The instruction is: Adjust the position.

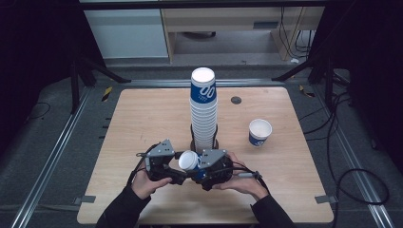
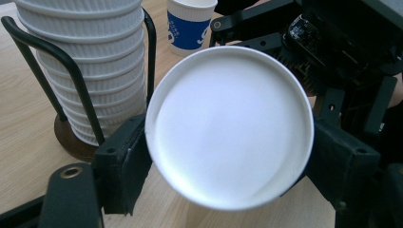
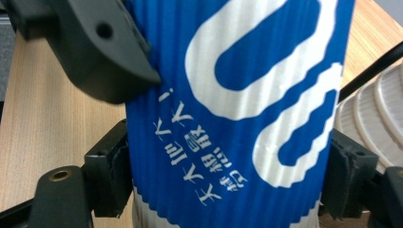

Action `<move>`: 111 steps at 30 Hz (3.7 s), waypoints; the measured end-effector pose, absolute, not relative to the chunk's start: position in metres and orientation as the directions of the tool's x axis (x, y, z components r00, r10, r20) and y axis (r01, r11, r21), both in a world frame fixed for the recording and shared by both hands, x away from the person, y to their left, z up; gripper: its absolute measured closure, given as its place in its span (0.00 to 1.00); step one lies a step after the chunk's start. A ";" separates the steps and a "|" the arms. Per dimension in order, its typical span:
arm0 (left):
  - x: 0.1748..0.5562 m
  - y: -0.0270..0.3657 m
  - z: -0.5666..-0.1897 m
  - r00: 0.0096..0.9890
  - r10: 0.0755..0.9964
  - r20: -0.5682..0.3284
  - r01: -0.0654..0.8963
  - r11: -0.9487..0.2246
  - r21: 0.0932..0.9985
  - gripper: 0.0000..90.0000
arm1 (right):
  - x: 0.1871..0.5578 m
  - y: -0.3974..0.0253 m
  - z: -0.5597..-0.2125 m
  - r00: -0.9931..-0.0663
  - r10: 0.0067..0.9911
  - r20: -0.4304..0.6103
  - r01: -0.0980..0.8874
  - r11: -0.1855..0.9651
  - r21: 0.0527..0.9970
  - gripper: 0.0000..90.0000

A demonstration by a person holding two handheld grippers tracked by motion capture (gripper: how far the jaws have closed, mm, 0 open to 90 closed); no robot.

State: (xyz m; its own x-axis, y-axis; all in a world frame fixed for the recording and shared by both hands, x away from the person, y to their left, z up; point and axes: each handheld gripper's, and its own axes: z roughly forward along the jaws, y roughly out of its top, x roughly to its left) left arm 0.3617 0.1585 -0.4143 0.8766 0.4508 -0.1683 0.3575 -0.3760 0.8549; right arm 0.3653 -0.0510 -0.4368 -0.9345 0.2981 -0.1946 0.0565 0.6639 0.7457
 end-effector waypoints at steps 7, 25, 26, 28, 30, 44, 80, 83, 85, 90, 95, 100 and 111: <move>0.362 0.155 -0.416 0.879 0.444 -0.173 0.358 -0.376 0.855 0.26 | 0.364 -0.048 -0.438 -0.938 0.292 -0.189 0.058 0.668 0.742 0.23; 0.363 0.160 -0.413 0.877 0.452 -0.162 0.345 -0.358 0.868 0.28 | 0.368 -0.050 -0.436 -0.933 0.329 -0.144 0.110 0.643 0.758 0.10; 0.363 0.161 -0.413 0.876 0.454 -0.164 0.346 -0.354 0.869 0.28 | 0.368 -0.051 -0.435 -0.931 0.335 -0.143 0.114 0.641 0.759 0.09; 0.364 0.165 -0.411 0.873 0.460 -0.162 0.344 -0.346 0.873 0.28 | 0.368 -0.053 -0.433 -0.930 0.340 -0.142 0.115 0.634 0.765 0.08; 0.364 0.167 -0.410 0.872 0.462 -0.163 0.344 -0.340 0.875 0.28 | 0.368 -0.055 -0.432 -0.929 0.343 -0.139 0.116 0.626 0.771 0.08; 0.378 0.200 -0.404 0.851 0.480 -0.212 0.334 -0.185 0.924 0.28 | 0.372 -0.106 -0.409 -0.907 0.418 -0.051 0.158 0.451 0.878 0.07; 0.366 0.169 -0.408 0.935 0.264 -0.237 0.291 -0.188 0.938 0.28 | 0.375 -0.096 -0.431 -0.963 0.243 0.121 0.214 0.407 0.888 0.06; 0.365 0.166 -0.409 0.939 0.254 -0.231 0.284 -0.196 0.939 0.28 | 0.375 -0.094 -0.432 -0.966 0.220 0.135 0.216 0.402 0.890 0.06; 0.364 0.165 -0.409 0.942 0.250 -0.226 0.279 -0.202 0.939 0.28 | 0.374 -0.092 -0.433 -0.968 0.208 0.140 0.214 0.398 0.892 0.07; 0.363 0.164 -0.410 0.944 0.242 -0.227 0.278 -0.205 0.939 0.28 | 0.375 -0.093 -0.434 -0.967 0.200 0.156 0.223 0.375 0.900 0.11; 0.364 0.163 -0.411 0.944 0.239 -0.230 0.280 -0.205 0.938 0.28 | 0.375 -0.092 -0.435 -0.970 0.181 0.164 0.221 0.359 0.907 0.14; 0.364 0.163 -0.411 0.943 0.234 -0.235 0.285 -0.209 0.936 0.28 | 0.375 -0.093 -0.436 -0.970 0.175 0.171 0.224 0.360 0.906 0.16; 0.363 0.167 -0.403 0.940 0.238 -0.244 0.292 -0.194 0.936 0.22 | 0.376 -0.100 -0.433 -0.969 0.175 0.172 0.228 0.381 0.896 0.19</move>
State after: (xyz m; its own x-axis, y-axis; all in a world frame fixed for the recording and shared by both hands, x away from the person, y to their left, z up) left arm 0.3632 0.1674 -0.4031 0.9401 0.2383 -0.2438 0.2921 -0.1944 0.9364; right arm 0.3756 -0.0996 -0.4326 -0.9693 0.1752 0.1723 0.2281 0.3806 0.8962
